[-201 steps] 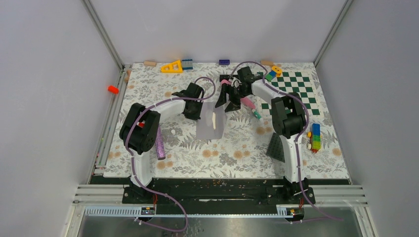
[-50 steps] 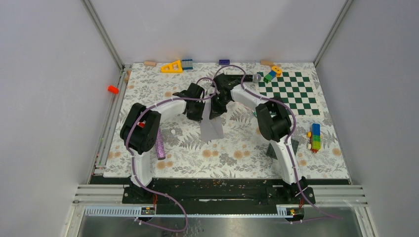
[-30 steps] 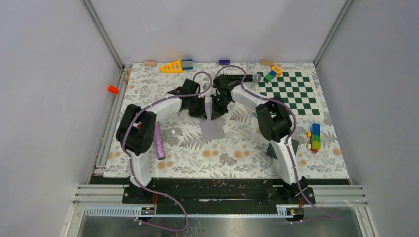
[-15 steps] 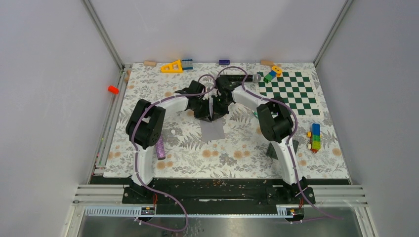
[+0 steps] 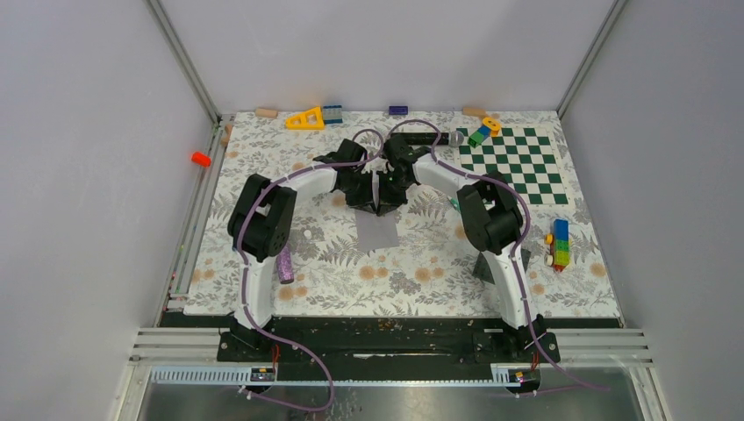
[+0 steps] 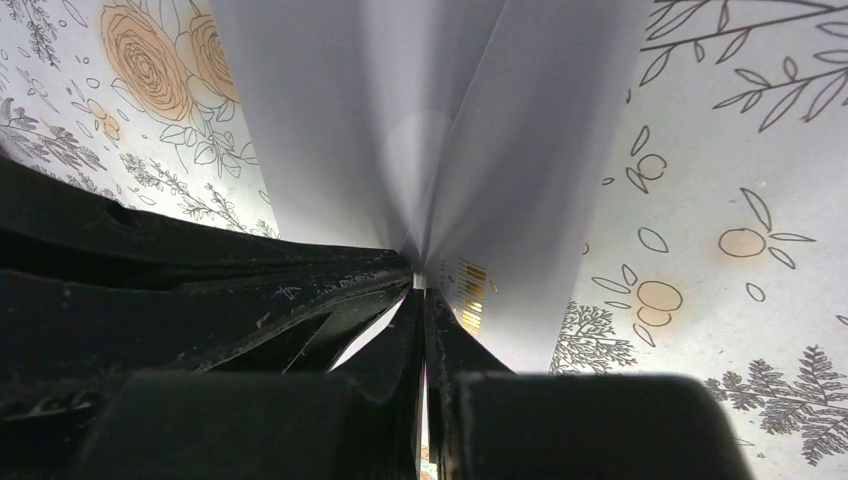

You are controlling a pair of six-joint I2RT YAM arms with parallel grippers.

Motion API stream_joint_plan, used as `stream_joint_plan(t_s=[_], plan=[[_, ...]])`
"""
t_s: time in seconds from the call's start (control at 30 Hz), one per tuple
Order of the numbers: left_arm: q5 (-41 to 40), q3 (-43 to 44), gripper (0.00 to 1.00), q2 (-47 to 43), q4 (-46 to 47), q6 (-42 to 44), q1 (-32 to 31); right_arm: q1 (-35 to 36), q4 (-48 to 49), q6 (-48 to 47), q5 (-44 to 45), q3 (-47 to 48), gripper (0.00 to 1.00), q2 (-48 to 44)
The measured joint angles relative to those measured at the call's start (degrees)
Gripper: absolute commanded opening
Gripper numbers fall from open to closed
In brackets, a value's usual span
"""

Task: Place the letter into the envelope and seal it
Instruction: Seal the envelope flap at the center of the board.

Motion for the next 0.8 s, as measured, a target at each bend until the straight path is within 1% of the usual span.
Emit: stream_joint_plan(t_s=[0.4, 0.57, 0.8], plan=[[-2.82, 3.17, 0.00, 1.49, -2.43, -0.55, -1.33, 0.00, 0.83, 0.02, -2.10, -2.75, 0.00, -1.25], [-3.85, 3.54, 0.00, 1.55, -2.89, -0.50, -1.77, 0.02, 0.76, -0.24, -2.25, -5.09, 0.00, -2.69], [-4.72, 3.87, 0.00, 1.60, -3.28, -0.52, -2.16, 0.00, 0.61, -0.59, -2.47, -5.64, 0.00, -2.99]])
